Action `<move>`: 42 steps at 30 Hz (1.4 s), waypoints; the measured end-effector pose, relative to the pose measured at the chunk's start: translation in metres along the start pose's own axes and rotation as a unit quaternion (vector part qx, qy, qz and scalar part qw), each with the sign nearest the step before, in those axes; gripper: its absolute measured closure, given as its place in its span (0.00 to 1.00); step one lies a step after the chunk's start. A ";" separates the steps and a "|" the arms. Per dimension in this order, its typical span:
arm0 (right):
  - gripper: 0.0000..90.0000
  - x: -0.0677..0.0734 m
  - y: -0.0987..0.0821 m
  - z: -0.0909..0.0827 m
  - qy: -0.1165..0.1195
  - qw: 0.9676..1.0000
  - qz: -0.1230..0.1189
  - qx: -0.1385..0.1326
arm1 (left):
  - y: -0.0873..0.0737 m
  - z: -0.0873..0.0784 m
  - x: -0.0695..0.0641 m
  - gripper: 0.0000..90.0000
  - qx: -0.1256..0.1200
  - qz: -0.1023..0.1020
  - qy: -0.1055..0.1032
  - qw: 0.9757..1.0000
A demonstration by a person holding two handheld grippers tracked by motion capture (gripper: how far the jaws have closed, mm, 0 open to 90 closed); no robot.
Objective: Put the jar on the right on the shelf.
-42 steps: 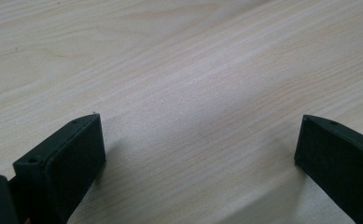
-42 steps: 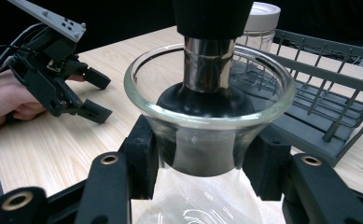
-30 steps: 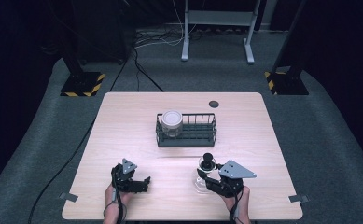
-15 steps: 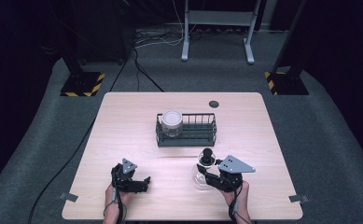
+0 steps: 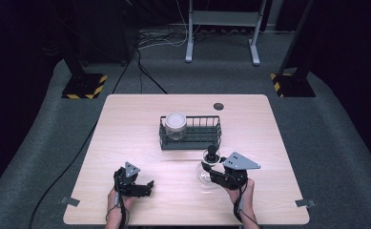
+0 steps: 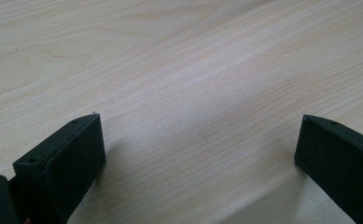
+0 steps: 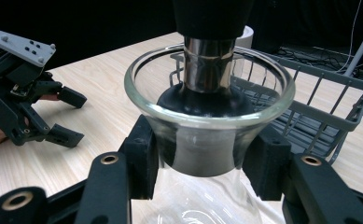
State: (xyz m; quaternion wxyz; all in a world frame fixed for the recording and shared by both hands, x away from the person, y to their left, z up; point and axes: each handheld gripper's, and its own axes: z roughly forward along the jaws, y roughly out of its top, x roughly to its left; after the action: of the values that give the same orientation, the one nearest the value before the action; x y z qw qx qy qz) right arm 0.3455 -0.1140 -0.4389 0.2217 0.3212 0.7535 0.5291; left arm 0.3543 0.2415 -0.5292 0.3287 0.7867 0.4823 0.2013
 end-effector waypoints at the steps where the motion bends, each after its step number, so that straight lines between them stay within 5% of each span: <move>1: 0.57 -0.001 0.001 0.000 0.000 1.000 0.000 -0.001 | 0.000 0.000 0.000 0.01 -0.001 0.000 0.000 1.000; 42: 0.57 -0.023 0.030 0.017 -0.011 1.000 -0.008 -0.006 | 0.000 0.000 0.000 0.02 -0.001 0.000 0.000 1.000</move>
State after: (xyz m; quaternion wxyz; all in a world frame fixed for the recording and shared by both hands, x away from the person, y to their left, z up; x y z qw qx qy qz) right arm 0.3807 -0.1120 -0.4163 0.2359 0.3194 0.7503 0.5285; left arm 0.3542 0.2415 -0.5292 0.3295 0.7864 0.4823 0.2012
